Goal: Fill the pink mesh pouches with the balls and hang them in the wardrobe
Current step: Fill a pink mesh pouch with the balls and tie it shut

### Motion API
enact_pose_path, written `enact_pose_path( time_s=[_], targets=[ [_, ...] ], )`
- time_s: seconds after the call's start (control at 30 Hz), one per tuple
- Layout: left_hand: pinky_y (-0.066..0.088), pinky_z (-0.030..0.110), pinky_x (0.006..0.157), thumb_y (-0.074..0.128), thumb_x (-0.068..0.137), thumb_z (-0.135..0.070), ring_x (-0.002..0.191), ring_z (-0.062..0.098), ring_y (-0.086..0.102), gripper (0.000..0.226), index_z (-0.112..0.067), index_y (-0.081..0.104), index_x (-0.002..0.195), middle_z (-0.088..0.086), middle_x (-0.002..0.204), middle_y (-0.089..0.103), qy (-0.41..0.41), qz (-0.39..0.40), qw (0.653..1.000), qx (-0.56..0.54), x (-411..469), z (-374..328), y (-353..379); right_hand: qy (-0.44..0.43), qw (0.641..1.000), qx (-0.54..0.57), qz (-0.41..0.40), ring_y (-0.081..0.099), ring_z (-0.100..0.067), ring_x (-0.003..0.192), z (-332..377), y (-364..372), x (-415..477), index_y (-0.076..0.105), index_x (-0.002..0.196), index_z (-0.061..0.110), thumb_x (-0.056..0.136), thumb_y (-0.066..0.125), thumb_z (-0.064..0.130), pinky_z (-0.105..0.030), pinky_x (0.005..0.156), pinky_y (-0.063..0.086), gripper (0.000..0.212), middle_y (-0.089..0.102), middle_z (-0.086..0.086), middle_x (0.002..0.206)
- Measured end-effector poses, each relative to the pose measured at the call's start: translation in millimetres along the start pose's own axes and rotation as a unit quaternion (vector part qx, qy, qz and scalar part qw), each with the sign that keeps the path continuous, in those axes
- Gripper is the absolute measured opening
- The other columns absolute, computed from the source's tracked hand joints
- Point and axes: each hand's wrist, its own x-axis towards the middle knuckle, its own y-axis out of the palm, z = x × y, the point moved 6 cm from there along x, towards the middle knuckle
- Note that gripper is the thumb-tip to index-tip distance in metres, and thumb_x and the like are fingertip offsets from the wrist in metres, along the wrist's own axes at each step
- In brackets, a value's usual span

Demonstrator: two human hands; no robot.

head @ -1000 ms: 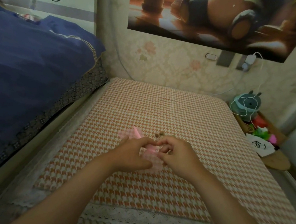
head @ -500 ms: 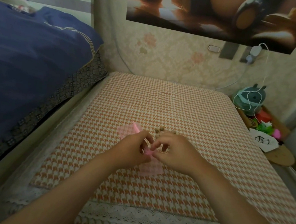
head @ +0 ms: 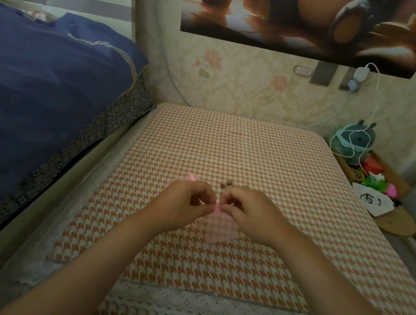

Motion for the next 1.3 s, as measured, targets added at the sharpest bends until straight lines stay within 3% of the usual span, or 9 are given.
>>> enact_pose_path(
  time_s=[0.1, 0.33, 0.5, 0.63, 0.77, 0.9, 1.07, 1.23, 1.3],
  targets=[
    [0.052, 0.019, 0.060, 0.076, 0.084, -0.017, 0.064, 0.009, 0.063, 0.007, -0.022, 0.072, 0.086, -0.007, 0.074, 0.069, 0.003, 0.001, 1.000, -0.013, 0.5, -1.2, -0.1, 0.007, 0.999, 0.038, 0.004, 0.057, 0.001, 0.074, -2.6, 0.2, -0.9, 0.066, 0.091, 0.033, 0.098, 0.064, 0.027, -0.020, 0.070, 0.045, 0.010, 0.062, 0.017, 0.082],
    [0.049, 0.015, 0.062, 0.076, 0.084, -0.022, 0.066, 0.002, 0.058, 0.006, -0.026, 0.074, 0.082, -0.010, 0.076, 0.068, -0.006, -0.001, 1.000, -0.009, 0.5, -1.7, 1.3, 0.021, 0.994, 0.106, -0.012, 0.063, -0.003, 0.072, -3.5, -1.1, -0.3, 0.075, 0.086, 0.036, 0.087, 0.078, 0.029, -0.023, 0.070, 0.054, 0.007, 0.072, 0.017, 0.087],
    [0.054, 0.020, 0.074, 0.071, 0.089, -0.021, 0.082, 0.001, 0.061, 0.007, -0.026, 0.067, 0.086, -0.014, 0.089, 0.063, 0.008, 0.024, 0.999, 0.033, 1.1, -4.6, 1.8, 0.016, 0.999, 0.030, 0.020, 0.062, -0.003, 0.079, -3.6, -3.5, 0.2, 0.077, 0.089, 0.033, 0.090, 0.075, 0.031, -0.030, 0.078, 0.055, 0.003, 0.068, 0.014, 0.087],
    [0.053, 0.025, 0.079, 0.066, 0.092, -0.024, 0.085, 0.000, 0.057, 0.004, -0.026, 0.064, 0.090, -0.014, 0.094, 0.058, 0.020, 0.049, 0.994, 0.091, 1.9, -6.5, 3.3, 0.006, 0.995, -0.069, 0.074, 0.056, 0.000, 0.080, -0.1, -3.8, -1.3, 0.064, 0.090, 0.038, 0.098, 0.060, 0.038, -0.031, 0.077, 0.050, 0.009, 0.062, 0.016, 0.091],
    [0.052, 0.028, 0.081, 0.064, 0.093, -0.024, 0.087, 0.001, 0.056, 0.004, -0.027, 0.062, 0.091, -0.014, 0.096, 0.056, 0.040, 0.036, 0.995, 0.088, 1.4, -10.3, 3.6, -0.001, 0.998, 0.000, 0.065, 0.062, -0.004, 0.086, 4.6, -3.2, -5.0, 0.066, 0.087, 0.038, 0.091, 0.070, 0.041, -0.032, 0.081, 0.054, 0.007, 0.065, 0.017, 0.094],
    [0.054, 0.034, 0.080, 0.065, 0.093, -0.023, 0.086, 0.003, 0.060, 0.005, -0.026, 0.063, 0.090, -0.013, 0.094, 0.062, 0.020, 0.044, 0.997, 0.056, -0.3, -7.0, 6.9, 0.030, 0.997, 0.040, 0.066, 0.064, -0.003, 0.079, -2.0, -0.1, -5.6, 0.077, 0.087, 0.033, 0.084, 0.081, 0.032, -0.030, 0.078, 0.056, 0.005, 0.071, 0.018, 0.088],
    [0.053, 0.044, 0.073, 0.055, 0.097, -0.026, 0.075, 0.013, 0.060, 0.008, -0.030, 0.054, 0.090, -0.007, 0.082, 0.064, 0.011, 0.088, 0.993, 0.076, -4.3, -4.4, 11.8, 0.028, 0.994, -0.067, 0.085, 0.062, 0.001, 0.079, -8.1, -3.0, -5.4, 0.070, 0.090, 0.035, 0.093, 0.068, 0.038, -0.029, 0.078, 0.054, 0.005, 0.067, 0.021, 0.085],
    [0.052, 0.036, 0.067, 0.059, 0.096, -0.019, 0.064, 0.009, 0.056, 0.014, -0.032, 0.061, 0.096, -0.014, 0.073, 0.062, 0.008, 0.086, 0.996, 0.024, -4.3, -3.4, 11.6, -0.010, 0.993, -0.100, 0.068, 0.057, 0.003, 0.077, 0.0, -1.5, -6.2, 0.062, 0.089, 0.039, 0.095, 0.063, 0.038, -0.028, 0.075, 0.052, 0.006, 0.059, 0.025, 0.084],
    [0.052, 0.037, 0.068, 0.057, 0.097, -0.019, 0.066, 0.016, 0.058, 0.016, -0.032, 0.066, 0.099, -0.009, 0.075, 0.064, -0.007, 0.091, 0.996, 0.007, -3.9, -3.0, 12.0, -0.018, 0.994, -0.092, 0.048, 0.056, 0.003, 0.075, 1.9, -5.2, -5.8, 0.062, 0.086, 0.036, 0.092, 0.064, 0.034, -0.026, 0.073, 0.049, 0.006, 0.058, 0.021, 0.085]
  ],
)
